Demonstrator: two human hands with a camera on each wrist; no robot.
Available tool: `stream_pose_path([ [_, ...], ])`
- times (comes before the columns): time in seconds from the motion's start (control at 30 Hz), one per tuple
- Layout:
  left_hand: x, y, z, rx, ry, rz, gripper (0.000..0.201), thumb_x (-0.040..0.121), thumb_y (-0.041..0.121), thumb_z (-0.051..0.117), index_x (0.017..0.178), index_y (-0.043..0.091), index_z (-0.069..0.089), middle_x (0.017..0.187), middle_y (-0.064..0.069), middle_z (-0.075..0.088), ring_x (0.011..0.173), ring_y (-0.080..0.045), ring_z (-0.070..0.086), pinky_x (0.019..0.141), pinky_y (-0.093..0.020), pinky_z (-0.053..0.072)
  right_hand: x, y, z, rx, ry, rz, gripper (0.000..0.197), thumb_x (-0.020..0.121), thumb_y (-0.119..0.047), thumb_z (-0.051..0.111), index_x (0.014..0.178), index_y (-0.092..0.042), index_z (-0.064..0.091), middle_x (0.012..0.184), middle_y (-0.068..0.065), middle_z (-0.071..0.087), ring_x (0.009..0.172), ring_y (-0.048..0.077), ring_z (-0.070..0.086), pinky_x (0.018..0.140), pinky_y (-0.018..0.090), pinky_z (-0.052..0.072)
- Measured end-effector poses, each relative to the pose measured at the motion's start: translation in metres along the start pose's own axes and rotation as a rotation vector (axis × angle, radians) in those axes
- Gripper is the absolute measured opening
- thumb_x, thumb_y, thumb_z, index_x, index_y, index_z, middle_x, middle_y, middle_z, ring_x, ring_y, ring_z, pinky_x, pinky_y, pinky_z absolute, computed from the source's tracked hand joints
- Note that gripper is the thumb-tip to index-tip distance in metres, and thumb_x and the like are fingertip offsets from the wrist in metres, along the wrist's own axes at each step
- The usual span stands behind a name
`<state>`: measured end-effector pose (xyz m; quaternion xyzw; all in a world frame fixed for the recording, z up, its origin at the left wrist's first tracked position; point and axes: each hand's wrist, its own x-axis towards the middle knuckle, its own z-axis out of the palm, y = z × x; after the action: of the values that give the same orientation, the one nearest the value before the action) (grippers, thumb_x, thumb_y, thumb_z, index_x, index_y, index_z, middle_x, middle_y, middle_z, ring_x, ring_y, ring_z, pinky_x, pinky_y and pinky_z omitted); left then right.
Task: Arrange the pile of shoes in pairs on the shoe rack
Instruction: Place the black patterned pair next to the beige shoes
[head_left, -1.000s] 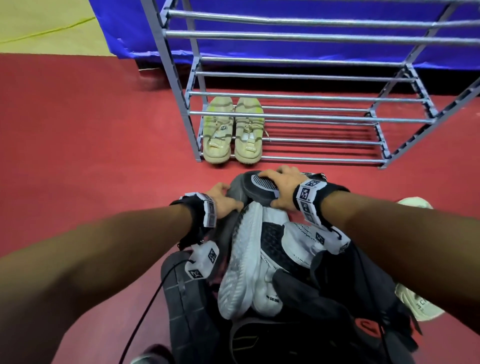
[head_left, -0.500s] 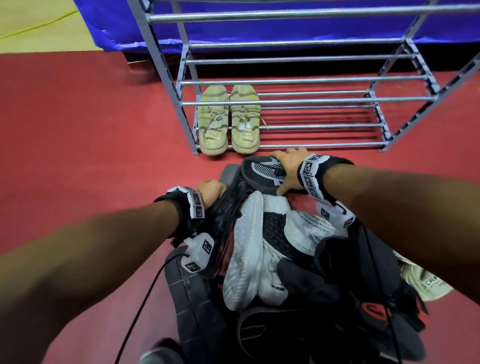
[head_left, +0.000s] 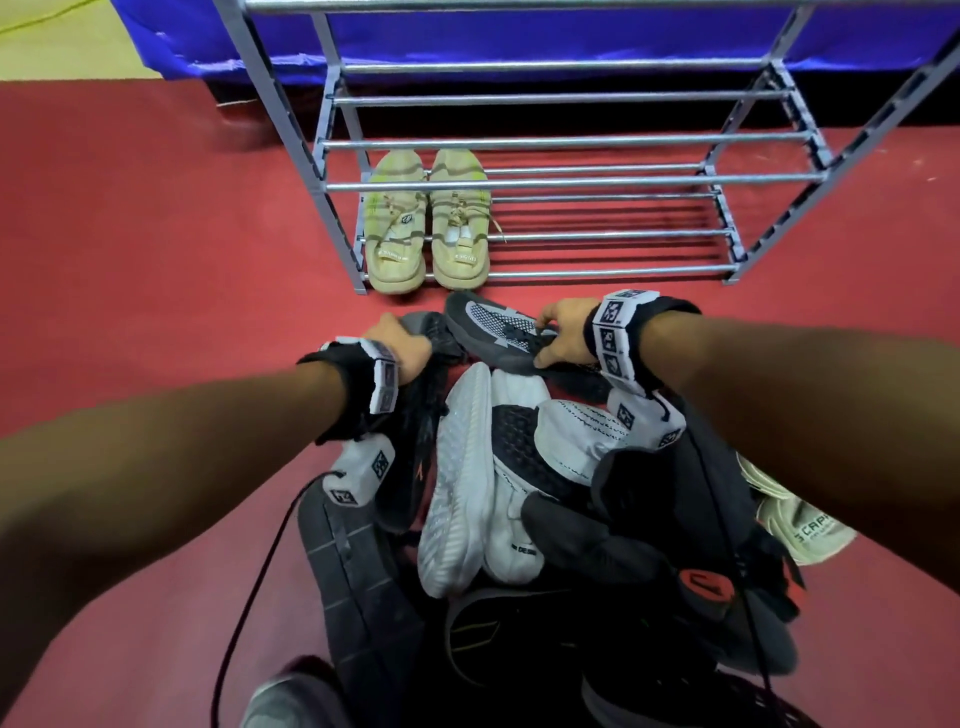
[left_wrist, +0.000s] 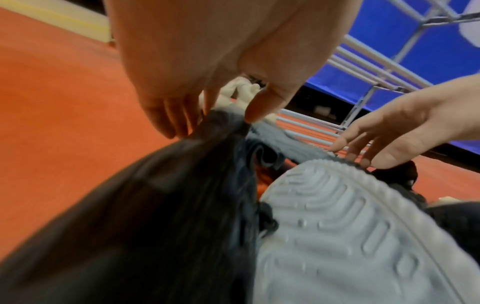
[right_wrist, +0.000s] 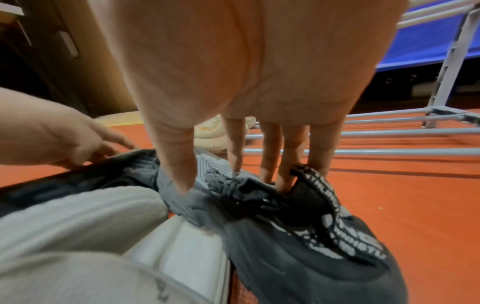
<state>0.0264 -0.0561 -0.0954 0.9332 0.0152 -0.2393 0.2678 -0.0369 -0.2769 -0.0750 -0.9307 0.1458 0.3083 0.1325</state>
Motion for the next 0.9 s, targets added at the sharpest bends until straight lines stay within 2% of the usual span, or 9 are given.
stream_pose_path([
  [0.1, 0.000, 0.021, -0.007, 0.067, 0.069, 0.204, 0.081, 0.067, 0.044, 0.054, 0.145, 0.025, 0.043, 0.135, -0.017, 0.053, 0.123, -0.037, 0.051, 0.099, -0.039, 0.043, -0.006, -0.003, -0.005, 0.035, -0.002, -0.033, 0.056, 0.082, -0.043, 0.077, 0.132, -0.026, 0.059, 0.131, 0.002, 0.062, 0.110, 0.024, 0.059, 0.088, 0.028, 0.045],
  [0.2, -0.001, 0.041, -0.005, 0.122, -0.005, 0.328, 0.057, 0.072, 0.043, 0.062, 0.128, 0.031, 0.058, 0.125, -0.007, 0.060, 0.114, -0.030, 0.057, 0.096, -0.040, 0.049, -0.012, 0.001, -0.009, 0.054, 0.018, -0.048, 0.050, 0.081, -0.043, 0.077, 0.128, -0.030, 0.063, 0.128, -0.001, 0.062, 0.114, 0.025, 0.058, 0.096, 0.031, 0.047],
  [0.3, -0.011, 0.058, 0.016, 0.050, 0.012, 0.410, 0.033, 0.070, 0.036, 0.069, 0.102, 0.029, 0.061, 0.106, 0.000, 0.062, 0.092, -0.021, 0.060, 0.085, -0.034, 0.051, -0.019, 0.018, -0.015, 0.026, 0.029, -0.003, 0.047, 0.087, -0.036, 0.072, 0.132, -0.032, 0.060, 0.113, -0.001, 0.062, 0.104, 0.023, 0.053, 0.083, 0.028, 0.042],
  [0.37, -0.017, 0.069, 0.030, -0.037, -0.046, 0.432, 0.033, 0.072, 0.027, 0.072, 0.102, 0.025, 0.059, 0.097, -0.001, 0.062, 0.081, -0.020, 0.059, 0.075, -0.030, 0.049, -0.022, 0.035, -0.019, 0.061, 0.023, 0.061, 0.051, 0.089, -0.028, 0.071, 0.138, -0.026, 0.056, 0.125, 0.004, 0.063, 0.104, 0.025, 0.056, 0.080, 0.025, 0.039],
  [0.47, -0.026, 0.082, 0.047, -0.126, -0.305, 0.374, 0.021, 0.079, 0.018, 0.074, 0.098, 0.018, 0.064, 0.082, -0.004, 0.068, 0.065, -0.016, 0.063, 0.063, -0.029, 0.052, -0.029, 0.064, -0.020, 0.097, -0.006, 0.182, 0.059, 0.088, -0.025, 0.075, 0.142, -0.016, 0.052, 0.137, 0.008, 0.058, 0.123, 0.027, 0.056, 0.088, 0.025, 0.043],
  [0.57, -0.033, 0.083, 0.067, -0.186, -0.502, 0.336, 0.011, 0.084, 0.006, 0.071, 0.087, 0.015, 0.065, 0.067, -0.011, 0.065, 0.041, -0.009, 0.056, 0.042, -0.022, 0.044, -0.035, 0.088, -0.010, 0.039, -0.098, 0.272, 0.072, 0.081, -0.040, 0.079, 0.140, -0.008, 0.053, 0.134, 0.011, 0.061, 0.121, 0.030, 0.059, 0.101, 0.034, 0.048],
  [0.7, -0.038, 0.082, 0.082, -0.185, -0.567, 0.273, 0.010, 0.086, 0.003, 0.069, 0.089, 0.012, 0.066, 0.089, -0.028, 0.071, 0.053, -0.017, 0.058, 0.042, -0.022, 0.044, -0.040, 0.111, 0.016, 0.002, -0.207, 0.326, 0.087, 0.061, -0.069, 0.077, 0.121, -0.006, 0.065, 0.112, 0.010, 0.070, 0.099, 0.029, 0.067, 0.082, 0.031, 0.053],
  [0.83, -0.037, 0.087, 0.084, -0.186, -0.535, 0.238, 0.008, 0.090, 0.004, 0.064, 0.096, 0.008, 0.067, 0.083, -0.013, 0.069, 0.046, -0.011, 0.054, 0.033, -0.016, 0.037, -0.048, 0.119, 0.028, 0.063, -0.256, 0.373, 0.081, 0.081, -0.057, 0.072, 0.138, -0.004, 0.054, 0.133, 0.016, 0.062, 0.121, 0.032, 0.059, 0.102, 0.036, 0.047],
  [0.9, -0.037, 0.087, 0.085, -0.200, -0.525, 0.227, 0.007, 0.090, 0.005, 0.064, 0.095, 0.008, 0.068, 0.082, -0.010, 0.069, 0.048, -0.012, 0.055, 0.033, -0.016, 0.037, -0.054, 0.118, 0.027, 0.073, -0.252, 0.370, 0.071, 0.092, -0.046, 0.065, 0.143, -0.001, 0.046, 0.143, 0.019, 0.053, 0.132, 0.033, 0.052, 0.101, 0.032, 0.043],
])
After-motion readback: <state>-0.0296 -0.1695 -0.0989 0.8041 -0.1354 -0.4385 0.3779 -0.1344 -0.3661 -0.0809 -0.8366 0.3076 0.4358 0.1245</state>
